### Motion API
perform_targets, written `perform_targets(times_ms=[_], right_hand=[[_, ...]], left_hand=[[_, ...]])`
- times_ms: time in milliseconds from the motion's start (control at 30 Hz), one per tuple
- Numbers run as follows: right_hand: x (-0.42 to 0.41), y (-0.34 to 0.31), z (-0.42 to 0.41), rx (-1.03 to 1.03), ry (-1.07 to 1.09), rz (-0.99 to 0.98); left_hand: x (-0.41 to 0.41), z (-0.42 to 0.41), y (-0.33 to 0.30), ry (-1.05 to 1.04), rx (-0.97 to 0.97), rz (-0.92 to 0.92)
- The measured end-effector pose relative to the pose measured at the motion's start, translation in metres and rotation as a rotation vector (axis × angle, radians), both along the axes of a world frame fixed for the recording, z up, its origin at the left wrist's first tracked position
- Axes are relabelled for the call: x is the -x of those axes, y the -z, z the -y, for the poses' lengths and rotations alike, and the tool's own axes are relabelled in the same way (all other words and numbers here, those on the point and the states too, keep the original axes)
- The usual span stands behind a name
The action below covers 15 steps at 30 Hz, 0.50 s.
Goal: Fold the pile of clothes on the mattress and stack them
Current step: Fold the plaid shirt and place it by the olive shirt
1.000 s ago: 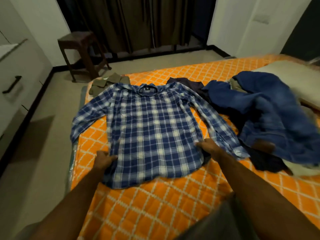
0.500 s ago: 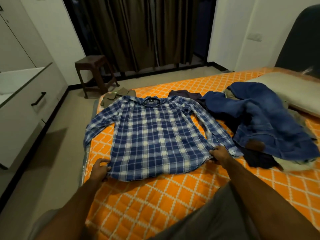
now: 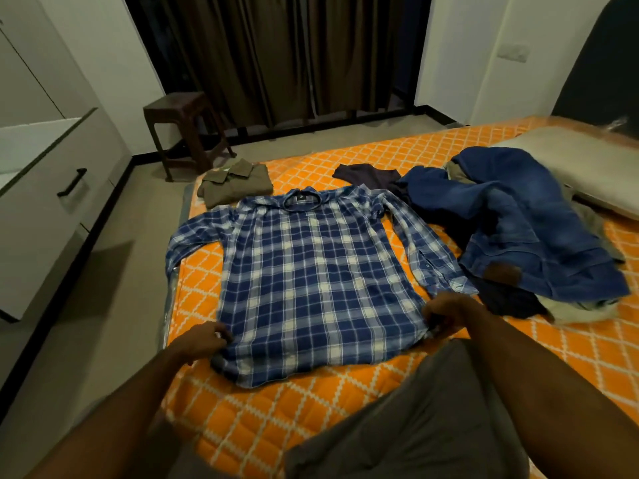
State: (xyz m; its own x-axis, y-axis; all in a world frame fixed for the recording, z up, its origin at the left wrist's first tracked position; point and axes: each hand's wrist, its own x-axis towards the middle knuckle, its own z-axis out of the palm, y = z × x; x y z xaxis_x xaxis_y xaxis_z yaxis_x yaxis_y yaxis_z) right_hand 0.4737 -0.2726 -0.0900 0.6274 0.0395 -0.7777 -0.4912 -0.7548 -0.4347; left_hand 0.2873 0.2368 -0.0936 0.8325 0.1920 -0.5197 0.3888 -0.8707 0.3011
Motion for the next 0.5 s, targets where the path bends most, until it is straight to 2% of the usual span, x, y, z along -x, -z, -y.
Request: perform_targets(times_ms=[67,167,267,300,367,433,500], right_hand=[[0.006,-0.003,0.005,0.049,-0.116,-0.105],[0.01,-0.003,0.008,0.121,-0.249,-0.121],[0.012,-0.008,0.007,0.117,-0.366,-0.124],[0.012,-0.009,0.006,0.08,-0.366,-0.118],[0.011,-0.007,0.001,0.002,-0.22,-0.06],[0.001,0.007,-0.002,0.004,-0.055,0.124],[-0.009,0.011,-0.012,0.031,-0.063,0.26]], left_hand=[[-0.006,-0.001,-0.003,0.054,-0.026,-0.133],[-0.016,0.018,-0.017,0.131,-0.098,-0.279],[-0.035,0.041,-0.026,0.246,-0.264,-0.313],[-0.045,0.049,-0.027,0.289,-0.351,-0.299],[-0.063,0.063,-0.028,0.345,-0.441,-0.248],[-0.093,0.081,-0.023,0.369,-0.398,-0.171],[-0.125,0.103,-0.026,0.407,-0.307,-0.086]])
